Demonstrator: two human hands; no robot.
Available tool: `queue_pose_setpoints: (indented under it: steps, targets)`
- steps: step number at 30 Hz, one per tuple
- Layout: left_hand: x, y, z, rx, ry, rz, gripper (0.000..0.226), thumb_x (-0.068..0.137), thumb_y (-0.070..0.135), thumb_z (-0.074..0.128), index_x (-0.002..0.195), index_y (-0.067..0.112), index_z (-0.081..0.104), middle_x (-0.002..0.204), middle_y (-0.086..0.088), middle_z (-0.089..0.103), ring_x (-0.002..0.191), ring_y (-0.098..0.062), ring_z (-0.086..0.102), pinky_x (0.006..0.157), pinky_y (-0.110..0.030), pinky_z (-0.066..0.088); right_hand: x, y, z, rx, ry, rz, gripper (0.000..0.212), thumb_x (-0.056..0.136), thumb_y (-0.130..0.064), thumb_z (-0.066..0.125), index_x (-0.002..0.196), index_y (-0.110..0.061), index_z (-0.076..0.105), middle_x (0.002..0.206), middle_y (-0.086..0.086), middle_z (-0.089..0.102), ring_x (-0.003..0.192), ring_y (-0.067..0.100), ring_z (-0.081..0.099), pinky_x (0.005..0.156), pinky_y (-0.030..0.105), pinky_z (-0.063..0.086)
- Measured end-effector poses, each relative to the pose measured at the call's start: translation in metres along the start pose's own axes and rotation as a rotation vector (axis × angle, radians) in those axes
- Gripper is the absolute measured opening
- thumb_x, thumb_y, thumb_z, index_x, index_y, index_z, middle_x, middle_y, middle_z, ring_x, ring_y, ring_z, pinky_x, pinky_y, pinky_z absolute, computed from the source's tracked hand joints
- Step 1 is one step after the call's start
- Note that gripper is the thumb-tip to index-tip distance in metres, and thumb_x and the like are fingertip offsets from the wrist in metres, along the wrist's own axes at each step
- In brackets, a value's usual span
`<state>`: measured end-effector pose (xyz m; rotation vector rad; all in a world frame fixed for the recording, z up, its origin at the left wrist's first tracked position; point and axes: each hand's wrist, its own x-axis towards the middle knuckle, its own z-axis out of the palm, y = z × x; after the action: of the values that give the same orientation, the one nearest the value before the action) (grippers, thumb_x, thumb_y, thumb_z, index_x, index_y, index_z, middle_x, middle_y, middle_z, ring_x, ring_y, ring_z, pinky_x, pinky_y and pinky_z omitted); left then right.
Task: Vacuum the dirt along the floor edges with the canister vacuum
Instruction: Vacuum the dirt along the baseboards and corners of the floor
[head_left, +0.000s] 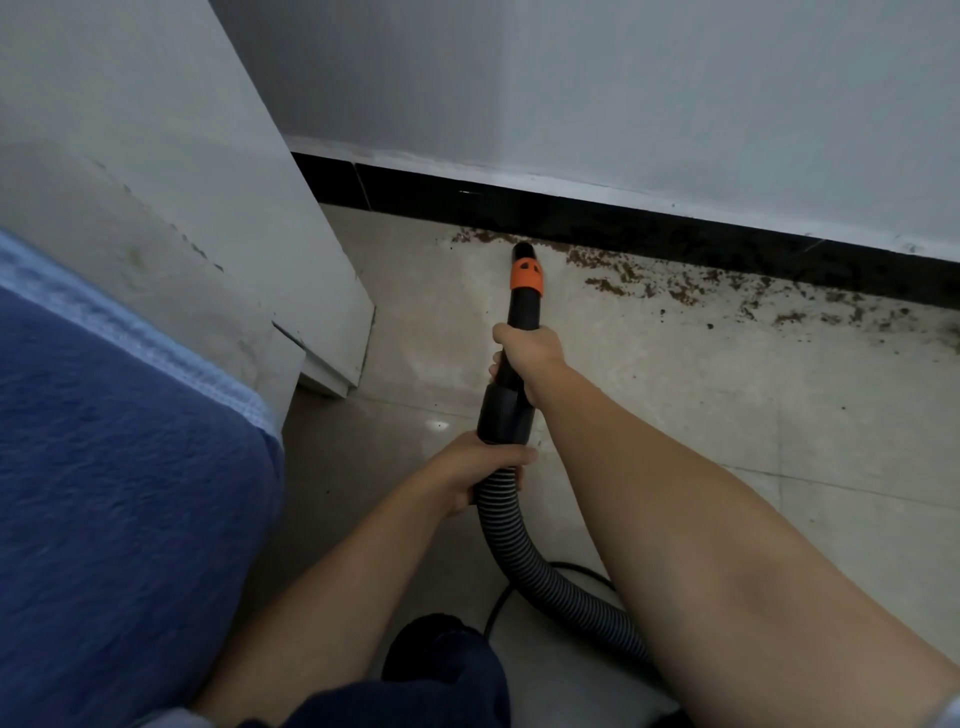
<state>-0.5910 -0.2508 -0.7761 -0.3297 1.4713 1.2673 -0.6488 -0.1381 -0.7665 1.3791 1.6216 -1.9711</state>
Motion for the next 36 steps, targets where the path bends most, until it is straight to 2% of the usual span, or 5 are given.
queue_pose_setpoints:
  steps: [5,13,18,23,36]
  targets:
    - [-0.001,0.0,-0.01,-0.046,0.031,-0.02,0.013,0.084,0.002,0.061,0.073,0.005,0.056,0.057,-0.005,0.057,0.046,-0.011,0.055,0.047,-0.02,0.046,0.002,-0.001,0.018,-0.055,-0.033,-0.018,0.022,0.086,-0.01,0.058,0.104,-0.004,0.048,0.065,0.009,0.051,0.048,0.02,0.05,0.047,0.027,0.046]
    - [-0.003,0.007,-0.028,-0.111,0.126,-0.001,0.026,0.082,0.003,0.065,0.107,-0.004,0.059,0.098,-0.025,0.057,0.089,-0.032,0.055,0.084,-0.041,0.047,0.008,-0.01,0.049,-0.103,-0.125,-0.029,0.022,0.085,-0.011,0.059,0.104,-0.005,0.048,0.066,0.009,0.053,0.048,0.019,0.051,0.048,0.027,0.046]
    - [0.003,0.007,-0.034,-0.089,0.158,0.001,0.026,0.081,0.001,0.065,0.106,-0.008,0.06,0.092,-0.024,0.058,0.083,-0.03,0.056,0.081,-0.041,0.048,0.011,-0.009,0.051,-0.072,-0.118,-0.031,0.019,0.085,-0.012,0.059,0.101,-0.007,0.049,0.066,0.008,0.053,0.048,0.018,0.051,0.047,0.025,0.045]
    - [0.006,0.003,-0.024,-0.001,0.116,-0.015,0.015,0.081,0.001,0.062,0.068,0.004,0.057,0.053,-0.006,0.057,0.051,-0.016,0.054,0.057,-0.024,0.046,0.011,-0.002,0.032,-0.031,-0.067,-0.033,0.011,0.087,-0.012,0.058,0.083,-0.014,0.047,0.064,0.007,0.051,0.048,0.018,0.05,0.048,0.027,0.045]
    - [0.016,0.008,0.042,0.078,0.001,-0.027,0.013,0.082,0.003,0.063,0.073,0.008,0.056,0.052,-0.003,0.057,0.043,-0.011,0.053,0.051,-0.023,0.046,0.014,0.003,-0.049,0.047,0.114,-0.024,0.016,0.086,-0.008,0.059,0.096,-0.007,0.046,0.061,0.008,0.048,0.047,0.019,0.047,0.049,0.031,0.045]
